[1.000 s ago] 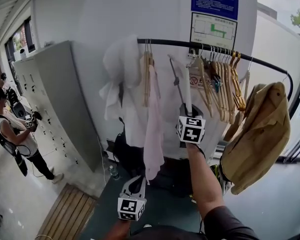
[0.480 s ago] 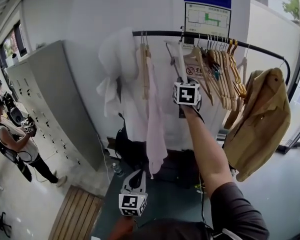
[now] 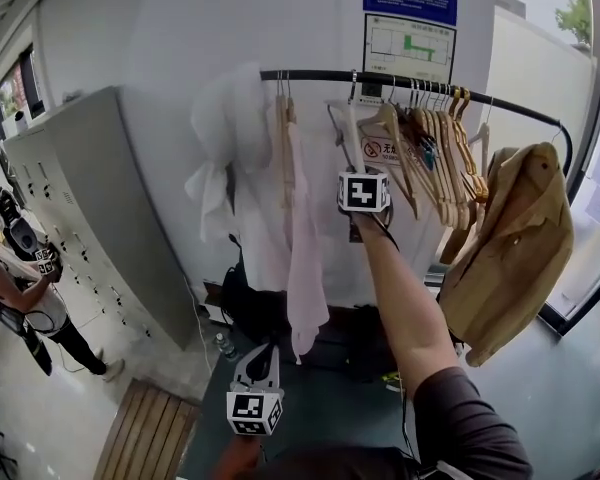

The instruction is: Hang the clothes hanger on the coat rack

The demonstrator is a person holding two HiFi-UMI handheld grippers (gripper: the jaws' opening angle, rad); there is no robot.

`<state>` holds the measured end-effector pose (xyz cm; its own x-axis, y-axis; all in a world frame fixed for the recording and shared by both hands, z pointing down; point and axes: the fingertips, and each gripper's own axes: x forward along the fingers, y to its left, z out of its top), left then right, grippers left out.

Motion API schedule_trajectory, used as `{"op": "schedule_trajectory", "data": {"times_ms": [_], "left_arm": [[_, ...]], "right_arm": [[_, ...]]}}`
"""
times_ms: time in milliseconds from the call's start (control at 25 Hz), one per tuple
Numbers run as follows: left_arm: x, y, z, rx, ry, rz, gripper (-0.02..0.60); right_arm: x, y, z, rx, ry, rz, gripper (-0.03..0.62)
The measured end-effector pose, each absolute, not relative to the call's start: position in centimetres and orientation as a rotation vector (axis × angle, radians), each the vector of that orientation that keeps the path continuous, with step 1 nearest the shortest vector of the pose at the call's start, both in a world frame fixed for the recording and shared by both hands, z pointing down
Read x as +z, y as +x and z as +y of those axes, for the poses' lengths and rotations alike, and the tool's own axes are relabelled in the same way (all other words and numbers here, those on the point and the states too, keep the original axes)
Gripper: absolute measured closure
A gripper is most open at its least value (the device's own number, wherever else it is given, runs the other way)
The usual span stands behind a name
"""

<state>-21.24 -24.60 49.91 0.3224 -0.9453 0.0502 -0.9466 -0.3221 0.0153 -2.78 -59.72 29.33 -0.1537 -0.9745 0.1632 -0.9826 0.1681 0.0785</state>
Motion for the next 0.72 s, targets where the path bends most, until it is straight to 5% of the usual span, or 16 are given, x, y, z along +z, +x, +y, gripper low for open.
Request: {"op": "schedule_trajectory", "data": {"times_ms": [440,560,720], "left_arm": [[49.6,-23.7,-27.3,0.054,2.462,-1.857,0.572],[49.7,-23.9,-27.8,0.072,2.452,-1.879,0.572],[49.7,-23.7,-28.3,0.088,2.431,-1.909,0.572]], "right_arm": [[29.6,-3.1,-59.1,-0.054,1.919,-2.305,0.522],[29.0,-3.3,-57.9,-0.089,1.891,-2.387,0.418],[28.6,-2.7,-54.8,-0.158,1.888,-2.455,0.399]]}}
